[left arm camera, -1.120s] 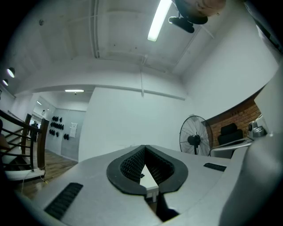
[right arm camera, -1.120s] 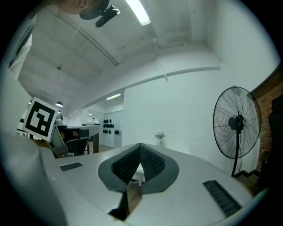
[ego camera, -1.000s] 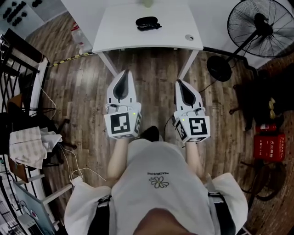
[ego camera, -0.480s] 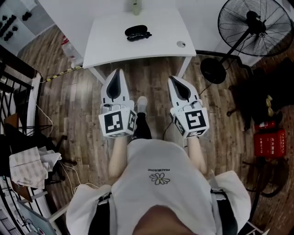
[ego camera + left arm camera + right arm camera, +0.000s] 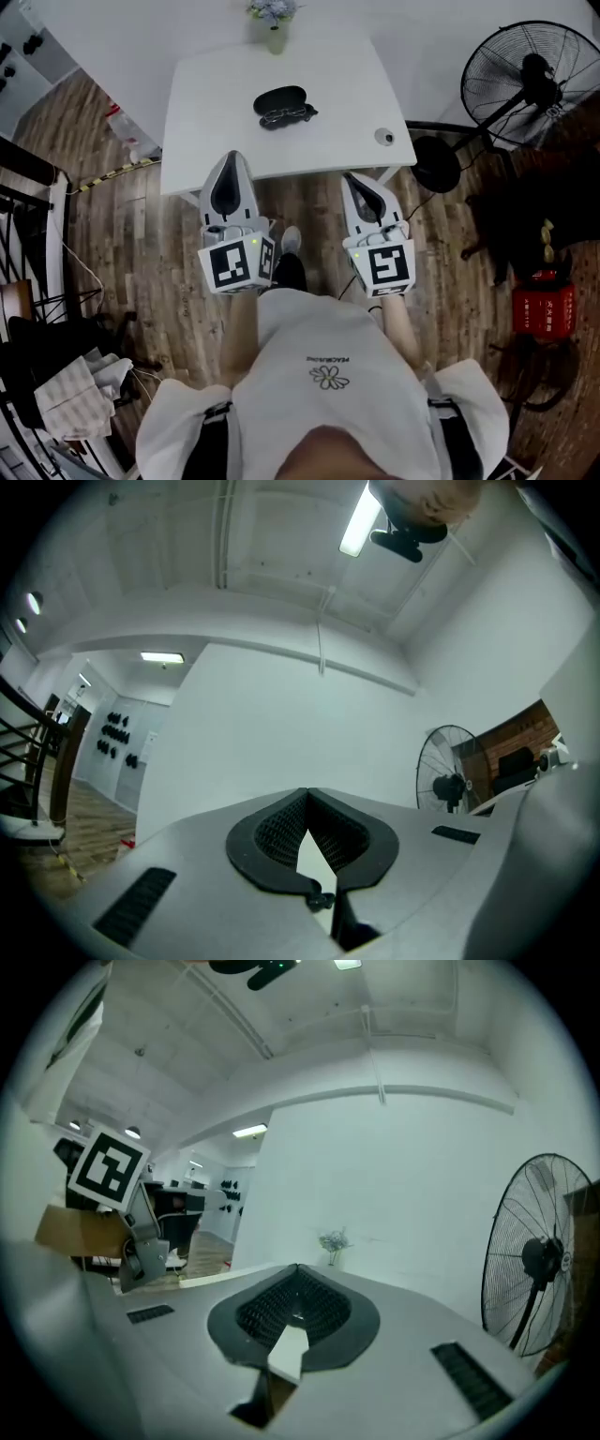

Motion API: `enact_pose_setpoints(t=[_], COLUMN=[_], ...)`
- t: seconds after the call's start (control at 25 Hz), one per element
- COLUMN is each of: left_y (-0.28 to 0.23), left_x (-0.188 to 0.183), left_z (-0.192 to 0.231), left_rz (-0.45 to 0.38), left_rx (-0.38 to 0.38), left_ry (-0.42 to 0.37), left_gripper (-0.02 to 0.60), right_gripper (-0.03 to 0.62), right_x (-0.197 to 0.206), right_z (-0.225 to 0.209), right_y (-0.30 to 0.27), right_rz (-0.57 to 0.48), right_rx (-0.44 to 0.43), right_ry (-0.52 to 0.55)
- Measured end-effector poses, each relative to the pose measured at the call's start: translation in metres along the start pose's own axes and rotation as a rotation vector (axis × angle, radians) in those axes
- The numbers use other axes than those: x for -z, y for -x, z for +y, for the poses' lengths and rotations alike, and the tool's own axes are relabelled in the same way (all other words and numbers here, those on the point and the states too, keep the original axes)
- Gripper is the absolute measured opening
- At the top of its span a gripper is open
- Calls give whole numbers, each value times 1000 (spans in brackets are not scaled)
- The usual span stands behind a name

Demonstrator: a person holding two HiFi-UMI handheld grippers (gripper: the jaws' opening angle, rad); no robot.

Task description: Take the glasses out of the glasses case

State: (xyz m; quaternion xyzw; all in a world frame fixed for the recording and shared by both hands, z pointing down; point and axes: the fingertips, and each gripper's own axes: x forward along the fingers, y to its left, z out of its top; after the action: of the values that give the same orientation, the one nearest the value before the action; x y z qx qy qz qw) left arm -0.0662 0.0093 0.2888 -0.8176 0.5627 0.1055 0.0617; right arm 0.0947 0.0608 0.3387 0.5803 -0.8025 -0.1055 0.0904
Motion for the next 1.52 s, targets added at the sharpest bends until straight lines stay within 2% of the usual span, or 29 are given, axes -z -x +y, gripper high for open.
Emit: enact_pose_setpoints(t=[0.12, 0.24, 0.4, 0.52, 0.72, 0.8, 1.24, 1.52], left_y=[-53, -106, -164, -196, -225, -232, -259, -275], left_x=[-3, 4, 26, 46, 70, 76, 83, 92], left_z=[21, 41, 69, 78, 80, 81, 93, 86], left_rz=[-22, -20, 28, 59, 89, 94, 91, 99], left_rx=[13, 36, 45, 69, 92, 93, 47, 37], left_ry=[-2, -46, -9, -16, -27, -33, -59, -77], left_gripper=[15, 15, 15, 15, 15, 15, 15, 15], right_gripper=[8, 8, 8, 8, 8, 8, 8, 8], right_x=[-4, -11, -16, -10, 16, 22, 35, 39], right_z=[-18, -38, -53, -58, -65, -67, -72, -78], right_y=[-59, -122, -189, -220, -244, -252, -284, -296], right_rz=[25, 16, 20, 46, 127, 128, 137, 120], right_rx=[27, 68, 106, 112, 117, 122, 58, 23], right_ry=[64, 67, 98, 106, 74, 57, 116, 78])
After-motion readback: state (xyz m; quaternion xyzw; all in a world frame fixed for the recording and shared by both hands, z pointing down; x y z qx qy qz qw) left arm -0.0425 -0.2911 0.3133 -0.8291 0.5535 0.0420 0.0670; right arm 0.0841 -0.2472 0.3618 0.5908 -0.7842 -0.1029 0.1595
